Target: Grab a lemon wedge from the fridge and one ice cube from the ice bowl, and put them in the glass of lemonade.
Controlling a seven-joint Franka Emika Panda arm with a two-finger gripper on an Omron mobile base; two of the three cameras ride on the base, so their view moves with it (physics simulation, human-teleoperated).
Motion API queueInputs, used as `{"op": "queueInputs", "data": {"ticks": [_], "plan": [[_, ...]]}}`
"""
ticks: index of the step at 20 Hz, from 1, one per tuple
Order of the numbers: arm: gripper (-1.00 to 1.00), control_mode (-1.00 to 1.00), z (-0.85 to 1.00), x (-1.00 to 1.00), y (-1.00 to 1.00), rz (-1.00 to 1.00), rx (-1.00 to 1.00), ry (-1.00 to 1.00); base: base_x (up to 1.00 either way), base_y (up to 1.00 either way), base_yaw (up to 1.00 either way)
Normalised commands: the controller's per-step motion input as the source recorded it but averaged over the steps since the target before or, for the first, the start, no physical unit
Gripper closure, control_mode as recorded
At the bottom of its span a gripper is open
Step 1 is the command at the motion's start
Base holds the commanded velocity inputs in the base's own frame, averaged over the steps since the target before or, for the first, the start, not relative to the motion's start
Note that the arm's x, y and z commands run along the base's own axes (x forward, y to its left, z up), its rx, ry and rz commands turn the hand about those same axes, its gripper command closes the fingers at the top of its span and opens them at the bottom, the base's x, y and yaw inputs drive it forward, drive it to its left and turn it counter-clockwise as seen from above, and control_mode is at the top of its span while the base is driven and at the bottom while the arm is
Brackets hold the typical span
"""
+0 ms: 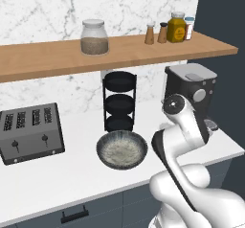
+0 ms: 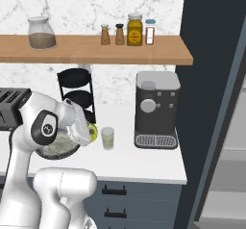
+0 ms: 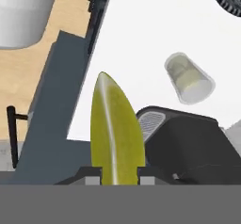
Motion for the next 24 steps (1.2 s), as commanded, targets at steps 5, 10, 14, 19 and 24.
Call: {"op": "queueInputs", "data": {"ticks": [5, 10, 14, 19, 24], "plan": [[1.00, -1.00, -0.29, 0.04, 0.03, 0.31, -0.29, 0.14, 0.00, 0.00, 0.00], [1.00, -1.00, -0.07, 0.30, 0.01, 0.08, -0.06, 0.03, 0.00, 0.00, 0.00], [1.00, -1.00, -0.11, 0.56, 0.00, 0.00, 0.00, 0.00, 0.00, 0.00, 0.00], [1.00, -1.00, -0.11, 0.69, 0.07, 0.00, 0.00, -0.01, 0.00, 0.00, 0.00], [1.00, -1.00, -0.01, 0.68, 0.06, 0.00, 0.00, 0.00, 0.00, 0.00, 0.00]]}}
